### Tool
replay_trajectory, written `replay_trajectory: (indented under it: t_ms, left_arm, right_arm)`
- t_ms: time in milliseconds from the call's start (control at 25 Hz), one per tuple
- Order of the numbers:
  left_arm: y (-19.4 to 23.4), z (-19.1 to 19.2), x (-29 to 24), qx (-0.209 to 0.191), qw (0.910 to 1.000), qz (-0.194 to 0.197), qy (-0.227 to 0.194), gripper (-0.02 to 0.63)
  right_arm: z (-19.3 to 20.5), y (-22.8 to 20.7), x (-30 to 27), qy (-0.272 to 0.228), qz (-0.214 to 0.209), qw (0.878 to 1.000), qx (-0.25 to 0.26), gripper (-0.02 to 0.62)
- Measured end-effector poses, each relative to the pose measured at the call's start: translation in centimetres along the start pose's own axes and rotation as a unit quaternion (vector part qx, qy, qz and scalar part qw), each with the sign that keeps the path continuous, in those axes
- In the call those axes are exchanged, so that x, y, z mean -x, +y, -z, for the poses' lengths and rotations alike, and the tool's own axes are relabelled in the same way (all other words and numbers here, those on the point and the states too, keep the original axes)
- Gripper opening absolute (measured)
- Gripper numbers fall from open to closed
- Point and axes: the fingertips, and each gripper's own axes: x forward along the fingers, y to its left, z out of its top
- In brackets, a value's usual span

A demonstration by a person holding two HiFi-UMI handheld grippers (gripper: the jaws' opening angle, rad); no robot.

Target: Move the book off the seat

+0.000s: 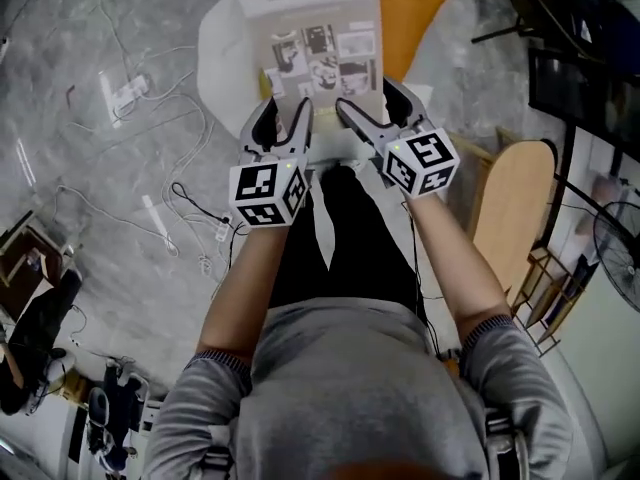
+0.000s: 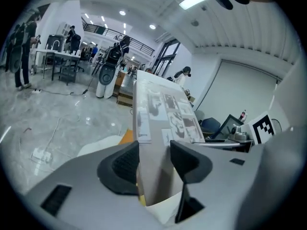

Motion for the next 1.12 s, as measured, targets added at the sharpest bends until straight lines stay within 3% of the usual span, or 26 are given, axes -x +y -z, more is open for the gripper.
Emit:
replay_trajectory:
  t_ms: [440, 760, 880, 1120]
  left_arm:
    - [-5.9, -9.3, 8.8, -0.071, 0.9939, 0.079, -0.030, 0.219]
    - [-10.0, -12.6, 13.7, -0.137, 0.9772, 0.157, -0.042, 0.219]
    - [-12.5, -12.6, 15.0, -0.152, 0.9709, 0.181, -0.039, 0.219]
    - [-23.2, -9.0, 17.6, -0.194, 0.9510, 0.239, -0.032, 0.216]
  right_arm:
    - [-7.7, 7.5, 9.2, -0.090, 0.056, 0.994, -0.014, 0.362]
    - [-8.8, 11.7, 15.1, -0.159, 0.118, 0.978, -0.059, 0.360]
    - [-8.5, 12.3, 18.1, -0.176, 0.143, 0.972, -0.068, 0.360]
    - [-5.7, 10.2, 29.3, -0.221, 0.193, 0.953, -0.074, 0.359]
